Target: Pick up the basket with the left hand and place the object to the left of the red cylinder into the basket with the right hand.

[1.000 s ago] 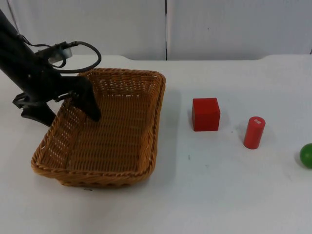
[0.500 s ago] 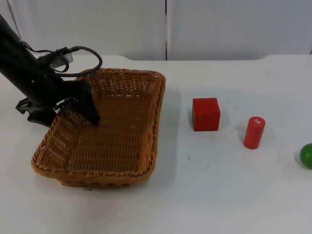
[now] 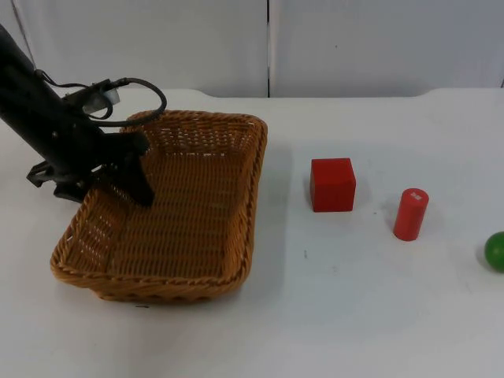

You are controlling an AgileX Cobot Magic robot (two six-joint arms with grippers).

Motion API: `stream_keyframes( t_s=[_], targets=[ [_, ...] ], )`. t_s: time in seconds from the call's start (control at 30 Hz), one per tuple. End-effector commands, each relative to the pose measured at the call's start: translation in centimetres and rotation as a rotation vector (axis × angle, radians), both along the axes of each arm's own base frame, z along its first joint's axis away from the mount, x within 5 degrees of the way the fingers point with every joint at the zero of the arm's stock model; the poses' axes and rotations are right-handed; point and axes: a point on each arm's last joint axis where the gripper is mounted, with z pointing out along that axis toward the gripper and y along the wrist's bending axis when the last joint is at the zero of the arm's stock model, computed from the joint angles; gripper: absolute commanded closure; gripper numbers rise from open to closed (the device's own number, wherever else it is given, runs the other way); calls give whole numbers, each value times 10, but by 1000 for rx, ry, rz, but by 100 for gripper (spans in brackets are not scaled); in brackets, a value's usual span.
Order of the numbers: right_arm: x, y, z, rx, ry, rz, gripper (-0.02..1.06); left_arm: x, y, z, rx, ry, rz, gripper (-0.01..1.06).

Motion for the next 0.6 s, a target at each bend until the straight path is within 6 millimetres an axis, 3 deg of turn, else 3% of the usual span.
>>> stream_keyframes(
  t_s=[0.0, 0.13, 0.33, 0.47, 0.57],
  targets=[
    [0, 0, 0, 0, -6, -18, -1, 0, -1, 1, -18, 8, 11, 61],
    [0, 0, 0, 0, -6, -18, -1, 1, -3, 2, -40, 8, 30, 80],
    [0, 0, 0, 0, -6, -18, -1, 2, -5, 4, -76, 12, 56, 97],
    [0, 0, 0, 0, -6, -18, -1, 2, -7, 4, -96, 20, 64, 105],
    [0, 0, 0, 0, -6, -18, -1, 1, -8, 5, -117, 28, 73, 105]
  ],
)
